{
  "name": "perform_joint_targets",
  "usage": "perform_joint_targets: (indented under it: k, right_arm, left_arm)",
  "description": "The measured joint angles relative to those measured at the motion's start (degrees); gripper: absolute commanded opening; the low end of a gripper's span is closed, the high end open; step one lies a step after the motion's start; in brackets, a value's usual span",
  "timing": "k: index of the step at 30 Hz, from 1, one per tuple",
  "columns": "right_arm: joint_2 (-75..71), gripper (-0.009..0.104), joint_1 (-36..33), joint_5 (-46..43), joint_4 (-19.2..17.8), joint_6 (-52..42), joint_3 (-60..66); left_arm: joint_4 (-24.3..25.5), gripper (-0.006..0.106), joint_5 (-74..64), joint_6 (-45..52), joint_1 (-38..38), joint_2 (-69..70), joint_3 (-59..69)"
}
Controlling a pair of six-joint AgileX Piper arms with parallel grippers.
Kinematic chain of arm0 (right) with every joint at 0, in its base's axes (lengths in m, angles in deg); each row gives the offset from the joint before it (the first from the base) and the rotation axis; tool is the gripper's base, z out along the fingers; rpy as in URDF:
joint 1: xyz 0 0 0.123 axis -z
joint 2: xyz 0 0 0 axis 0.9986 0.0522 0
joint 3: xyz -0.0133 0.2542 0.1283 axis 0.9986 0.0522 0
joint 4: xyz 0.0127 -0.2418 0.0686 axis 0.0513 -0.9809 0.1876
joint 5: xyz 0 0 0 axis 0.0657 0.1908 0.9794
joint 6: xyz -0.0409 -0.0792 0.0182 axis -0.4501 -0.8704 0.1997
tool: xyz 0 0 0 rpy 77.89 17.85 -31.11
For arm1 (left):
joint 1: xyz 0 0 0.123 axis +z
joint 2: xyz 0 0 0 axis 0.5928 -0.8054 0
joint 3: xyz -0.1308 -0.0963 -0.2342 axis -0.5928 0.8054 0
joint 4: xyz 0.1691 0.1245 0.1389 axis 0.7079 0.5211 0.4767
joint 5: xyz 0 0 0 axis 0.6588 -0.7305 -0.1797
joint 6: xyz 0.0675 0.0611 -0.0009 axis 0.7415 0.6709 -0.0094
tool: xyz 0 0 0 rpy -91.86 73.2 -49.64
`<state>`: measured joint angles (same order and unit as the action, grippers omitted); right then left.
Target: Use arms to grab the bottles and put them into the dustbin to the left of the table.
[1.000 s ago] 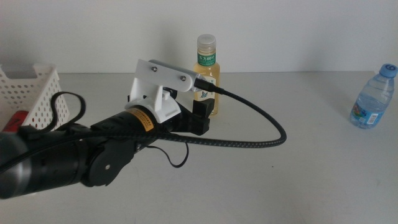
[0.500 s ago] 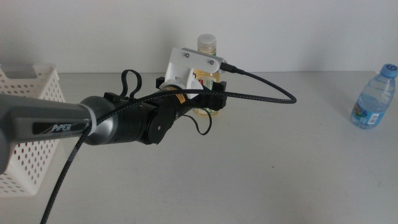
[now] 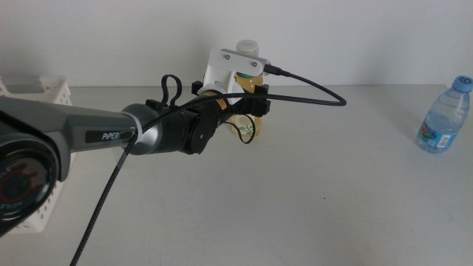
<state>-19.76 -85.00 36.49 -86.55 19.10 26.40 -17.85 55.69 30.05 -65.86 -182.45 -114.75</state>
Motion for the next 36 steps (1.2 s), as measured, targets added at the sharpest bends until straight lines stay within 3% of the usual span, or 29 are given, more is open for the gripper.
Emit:
perform_joint_targets:
  k: [9,13,17,23,30,36]
  right_arm:
    - [0.0,0.078,0.0,0.0,0.0,0.0,0.0]
    - [0.0,0.078,0.0,0.0,0.0,0.0,0.0]
    - [0.0,0.078,0.0,0.0,0.0,0.0,0.0]
    - [0.0,0.078,0.0,0.0,0.0,0.0,0.0]
    - [0.0,0.078,0.0,0.0,0.0,0.0,0.0]
    - [0.0,0.078,0.0,0.0,0.0,0.0,0.0]
  left_arm:
    - [-0.1,0.094,0.0,0.0,0.5,-6.1,-5.8]
    - [-0.1,0.086,0.3,0.0,0.6,-6.9,-6.8]
    - [-1.2,0.056,0.7,-0.1,1.0,-6.9,-7.2]
    - [-1.7,-0.002,-3.2,-0.7,2.0,-5.7,-7.2]
    - [-1.3,-0.002,-32.2,-0.7,4.1,6.9,-6.4]
    - [2.8,-0.002,-45.8,-0.7,6.0,22.7,-7.7]
